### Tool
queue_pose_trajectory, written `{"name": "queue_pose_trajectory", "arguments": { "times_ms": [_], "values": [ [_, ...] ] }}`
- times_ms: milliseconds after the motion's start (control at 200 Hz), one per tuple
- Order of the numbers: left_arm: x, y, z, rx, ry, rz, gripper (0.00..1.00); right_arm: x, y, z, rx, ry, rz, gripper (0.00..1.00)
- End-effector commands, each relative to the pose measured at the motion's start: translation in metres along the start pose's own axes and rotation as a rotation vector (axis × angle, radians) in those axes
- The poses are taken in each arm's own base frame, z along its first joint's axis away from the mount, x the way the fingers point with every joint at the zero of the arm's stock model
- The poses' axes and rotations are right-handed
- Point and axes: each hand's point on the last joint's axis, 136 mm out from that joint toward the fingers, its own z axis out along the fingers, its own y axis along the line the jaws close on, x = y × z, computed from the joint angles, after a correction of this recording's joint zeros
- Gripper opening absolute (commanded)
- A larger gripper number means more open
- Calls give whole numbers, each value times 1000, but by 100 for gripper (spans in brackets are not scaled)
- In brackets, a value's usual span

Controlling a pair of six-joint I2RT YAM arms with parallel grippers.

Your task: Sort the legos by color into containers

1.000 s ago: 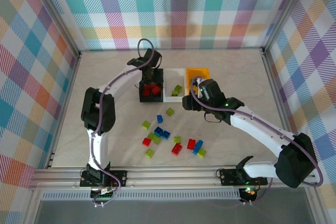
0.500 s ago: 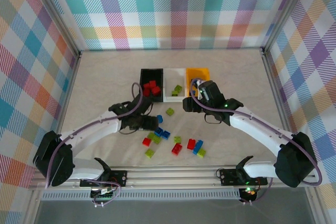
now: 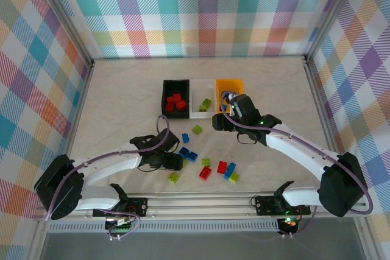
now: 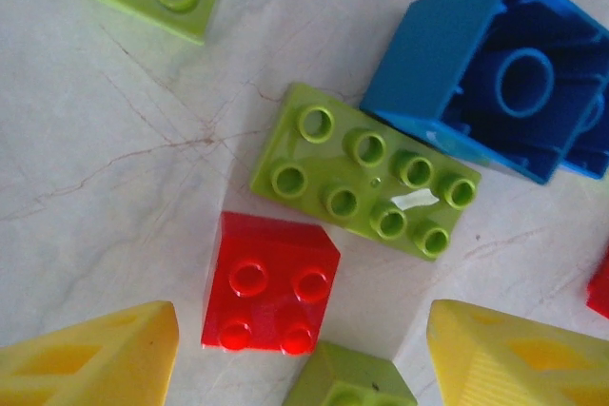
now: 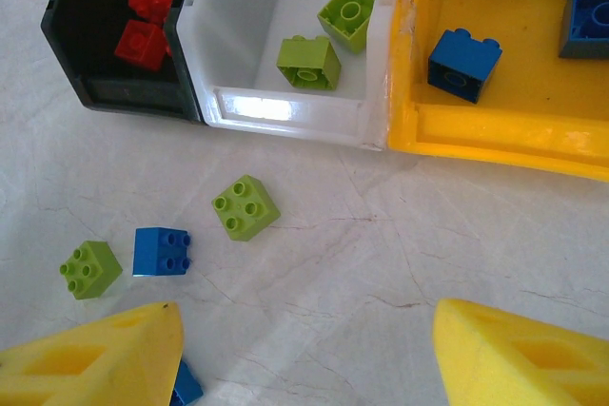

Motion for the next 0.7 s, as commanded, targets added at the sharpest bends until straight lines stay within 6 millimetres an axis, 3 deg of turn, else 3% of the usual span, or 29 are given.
{"name": "queue_pose_trajectory", "arguments": {
  "times_ms": [0,435,695],
  "values": [
    [-1,3,10,-39,-3,15,65,-6,1,-4,-9,-25,12,70],
    [4,19,21,-132,34,35,42,-8,-2,-5,3,-37,6,70],
    [-16,10,-6,-112,-44,24,35,-10,-2,-5,2,-41,10,70]
  ]
}}
